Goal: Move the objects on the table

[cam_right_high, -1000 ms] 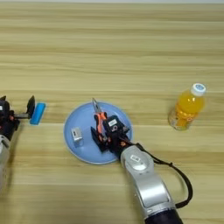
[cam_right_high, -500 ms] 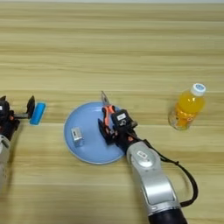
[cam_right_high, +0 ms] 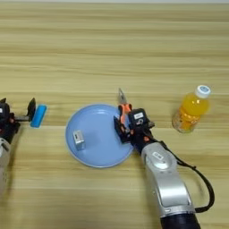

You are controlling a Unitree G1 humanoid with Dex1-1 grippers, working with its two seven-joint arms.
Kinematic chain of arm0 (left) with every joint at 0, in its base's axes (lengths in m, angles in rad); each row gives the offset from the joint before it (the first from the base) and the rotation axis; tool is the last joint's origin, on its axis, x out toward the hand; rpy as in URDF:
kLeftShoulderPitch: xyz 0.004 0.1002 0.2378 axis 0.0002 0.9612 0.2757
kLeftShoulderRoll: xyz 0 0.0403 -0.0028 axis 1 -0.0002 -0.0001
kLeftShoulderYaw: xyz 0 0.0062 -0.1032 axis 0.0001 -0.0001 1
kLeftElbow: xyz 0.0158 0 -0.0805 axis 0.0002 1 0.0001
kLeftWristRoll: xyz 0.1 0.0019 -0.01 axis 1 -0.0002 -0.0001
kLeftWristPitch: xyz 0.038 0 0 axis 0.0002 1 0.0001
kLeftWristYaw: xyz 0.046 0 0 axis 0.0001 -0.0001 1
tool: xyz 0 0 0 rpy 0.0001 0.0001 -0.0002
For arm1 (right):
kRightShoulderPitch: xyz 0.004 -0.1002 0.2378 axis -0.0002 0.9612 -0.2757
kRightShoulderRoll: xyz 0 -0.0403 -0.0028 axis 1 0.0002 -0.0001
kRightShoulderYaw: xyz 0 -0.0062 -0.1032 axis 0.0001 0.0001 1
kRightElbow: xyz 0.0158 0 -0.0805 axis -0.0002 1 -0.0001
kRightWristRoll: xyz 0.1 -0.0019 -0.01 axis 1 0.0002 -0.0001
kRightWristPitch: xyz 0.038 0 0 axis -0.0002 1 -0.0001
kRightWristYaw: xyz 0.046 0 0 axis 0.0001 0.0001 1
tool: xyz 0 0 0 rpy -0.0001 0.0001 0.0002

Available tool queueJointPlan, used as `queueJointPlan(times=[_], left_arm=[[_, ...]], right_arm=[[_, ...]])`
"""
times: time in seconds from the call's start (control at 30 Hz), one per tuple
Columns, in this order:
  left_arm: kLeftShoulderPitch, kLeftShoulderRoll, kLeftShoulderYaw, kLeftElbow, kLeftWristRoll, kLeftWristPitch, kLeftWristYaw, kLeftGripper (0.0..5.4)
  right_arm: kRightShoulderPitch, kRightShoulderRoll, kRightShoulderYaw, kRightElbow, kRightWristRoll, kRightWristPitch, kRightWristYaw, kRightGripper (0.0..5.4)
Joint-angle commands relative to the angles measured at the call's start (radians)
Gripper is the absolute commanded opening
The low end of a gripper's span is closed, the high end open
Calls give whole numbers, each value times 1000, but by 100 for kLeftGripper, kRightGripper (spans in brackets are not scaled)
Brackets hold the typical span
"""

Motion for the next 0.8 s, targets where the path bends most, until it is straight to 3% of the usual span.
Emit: queueJointPlan(times=[0.03, 0.43, 0.8], left_arm=[[-12, 2, 1, 11, 4, -6, 1, 540], [-22, 6, -1, 14, 4, -4, -4, 540], [-22, 7, -1, 11, 5, -4, -5, 540]], right_arm=[[1, -20, -49, 5, 21, 0, -8, 345], [13, -39, -137, 65, 29, -28, -40, 345], [15, -45, -141, 162, 18, -70, -54, 345]])
